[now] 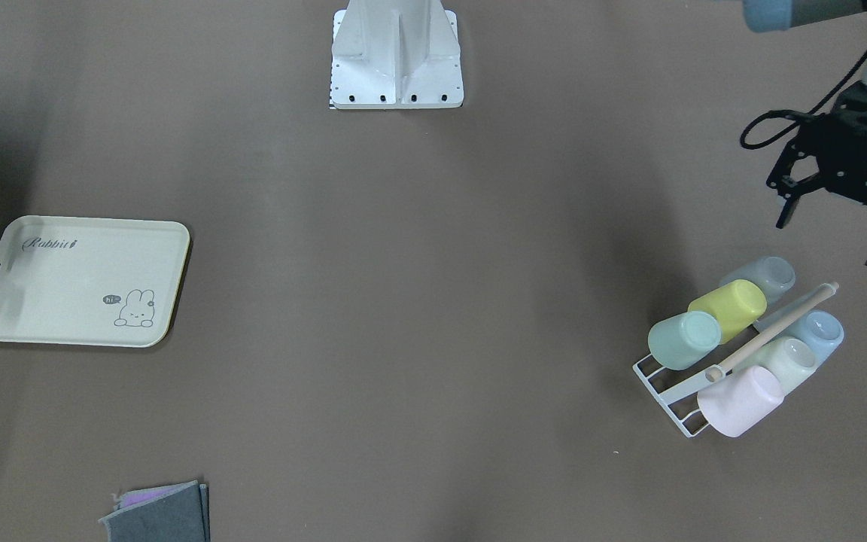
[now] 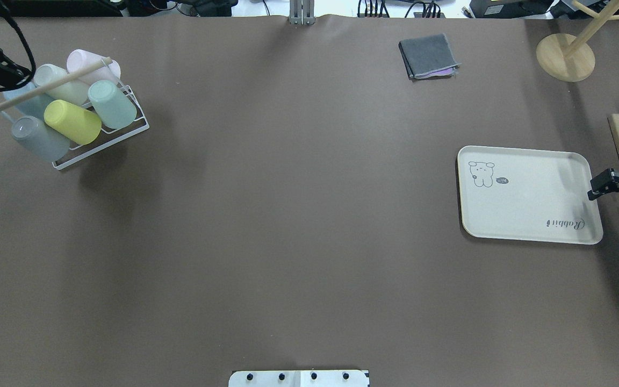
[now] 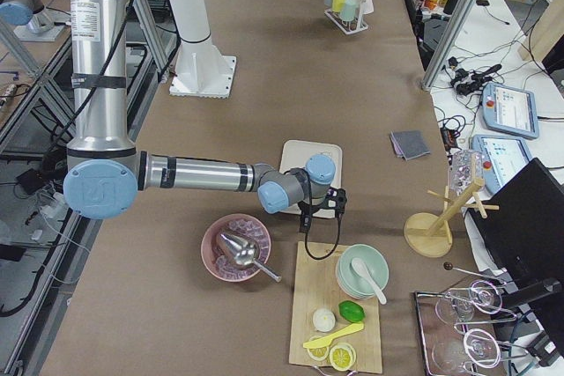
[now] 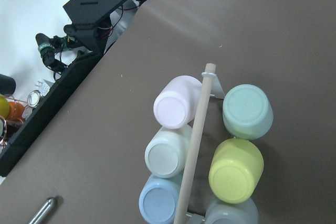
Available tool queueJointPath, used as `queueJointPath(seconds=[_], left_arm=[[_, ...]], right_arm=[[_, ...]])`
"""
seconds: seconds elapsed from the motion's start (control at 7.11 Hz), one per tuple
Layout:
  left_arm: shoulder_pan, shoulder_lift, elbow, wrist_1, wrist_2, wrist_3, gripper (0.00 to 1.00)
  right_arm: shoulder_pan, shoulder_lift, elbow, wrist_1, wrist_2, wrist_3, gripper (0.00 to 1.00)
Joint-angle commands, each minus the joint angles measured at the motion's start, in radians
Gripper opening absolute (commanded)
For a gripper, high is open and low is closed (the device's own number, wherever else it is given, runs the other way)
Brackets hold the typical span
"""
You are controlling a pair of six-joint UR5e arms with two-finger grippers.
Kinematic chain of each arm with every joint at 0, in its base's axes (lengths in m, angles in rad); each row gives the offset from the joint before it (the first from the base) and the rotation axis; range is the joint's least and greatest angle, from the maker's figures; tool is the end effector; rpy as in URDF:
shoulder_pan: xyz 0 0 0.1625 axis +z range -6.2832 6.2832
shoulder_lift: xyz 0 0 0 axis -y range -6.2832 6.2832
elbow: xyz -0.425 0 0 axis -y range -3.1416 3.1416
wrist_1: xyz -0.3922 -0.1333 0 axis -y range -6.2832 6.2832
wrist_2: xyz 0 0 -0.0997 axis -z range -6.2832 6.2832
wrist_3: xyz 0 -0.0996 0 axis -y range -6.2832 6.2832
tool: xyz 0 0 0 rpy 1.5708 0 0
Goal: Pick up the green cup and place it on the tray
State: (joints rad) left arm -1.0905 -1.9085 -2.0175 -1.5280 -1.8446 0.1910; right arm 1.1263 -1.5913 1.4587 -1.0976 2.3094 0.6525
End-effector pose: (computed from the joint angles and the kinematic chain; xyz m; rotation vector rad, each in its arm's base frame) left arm 0.1629 -0.5429 0.2898 0.7082 0.3734 0.7375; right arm -0.1546 -0.4787 0.6754 -0.1040 -0.7931 0.0710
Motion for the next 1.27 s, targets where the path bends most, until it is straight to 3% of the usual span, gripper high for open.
queueJointPath(seconds=[0.0, 0.28, 0.42, 0.56, 0.7, 0.84, 0.98, 1.12], left_arm=[[0.119, -0.079, -0.001, 0.098, 0.248, 0.007, 0.99], [0.197, -0.081, 0.003, 0.098, 0.506, 0.012, 0.99], [0.246, -0.08, 0.002, 0.091, 0.594, 0.036, 0.99], [0.323, -0.08, 0.002, 0.1, 0.74, 0.094, 0.99], [0.333, -0.075, 0.019, 0.091, 0.764, 0.208, 0.99], [0.374, -0.075, 0.022, 0.095, 0.847, 0.326, 0.99], [0.43, -0.063, 0.049, 0.097, 0.961, 0.361, 0.99], [0.452, -0.058, 0.104, 0.095, 0.985, 0.417, 0.99]], right_arm=[[0.0, 0.022, -0.026, 0.004, 0.004, 0.006, 0.68], [0.0, 0.028, -0.029, 0.004, 0.004, 0.004, 0.53], [-0.002, 0.03, -0.029, 0.004, 0.004, 0.004, 0.35], [-0.002, 0.039, -0.029, 0.002, 0.005, 0.004, 0.19], [0.0, 0.037, -0.031, 0.004, 0.005, 0.003, 0.18], [0.0, 0.04, -0.035, 0.004, 0.011, -0.002, 0.0], [0.0, 0.045, -0.04, 0.004, 0.024, -0.02, 0.0], [0.0, 0.047, -0.053, 0.005, 0.024, -0.063, 0.0]])
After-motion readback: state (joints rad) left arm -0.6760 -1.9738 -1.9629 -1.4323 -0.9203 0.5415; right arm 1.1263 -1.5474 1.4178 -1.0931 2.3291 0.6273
